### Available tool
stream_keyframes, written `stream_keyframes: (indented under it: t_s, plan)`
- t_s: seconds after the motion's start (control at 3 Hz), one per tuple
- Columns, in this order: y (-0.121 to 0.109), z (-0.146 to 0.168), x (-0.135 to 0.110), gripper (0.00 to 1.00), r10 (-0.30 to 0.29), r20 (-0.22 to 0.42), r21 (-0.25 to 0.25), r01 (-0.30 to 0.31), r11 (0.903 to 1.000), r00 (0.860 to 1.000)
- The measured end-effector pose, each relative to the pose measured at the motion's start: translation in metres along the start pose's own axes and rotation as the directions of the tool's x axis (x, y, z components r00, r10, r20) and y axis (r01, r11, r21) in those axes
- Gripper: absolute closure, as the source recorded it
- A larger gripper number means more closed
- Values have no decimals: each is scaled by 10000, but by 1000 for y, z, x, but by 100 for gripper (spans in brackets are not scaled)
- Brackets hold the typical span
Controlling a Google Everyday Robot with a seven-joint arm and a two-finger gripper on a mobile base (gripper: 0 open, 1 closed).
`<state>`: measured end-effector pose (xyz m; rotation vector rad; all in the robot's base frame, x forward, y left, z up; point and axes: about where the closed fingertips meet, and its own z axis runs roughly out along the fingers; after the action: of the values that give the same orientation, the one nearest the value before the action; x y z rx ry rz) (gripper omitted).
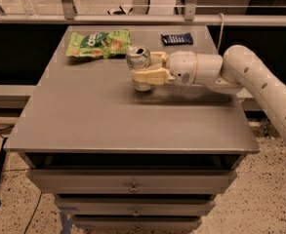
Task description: Place 7up can upright
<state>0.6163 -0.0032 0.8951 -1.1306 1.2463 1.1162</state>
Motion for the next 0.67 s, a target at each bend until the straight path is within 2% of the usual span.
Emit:
stream_keyframes:
  t_s: [0.33, 0.67]
  plan:
    - [-1, 0, 0, 12, -2, -23, -35, 2, 10000, 10000]
    - [-1, 0, 1, 0, -9, -48, -74, 9, 10000, 10000]
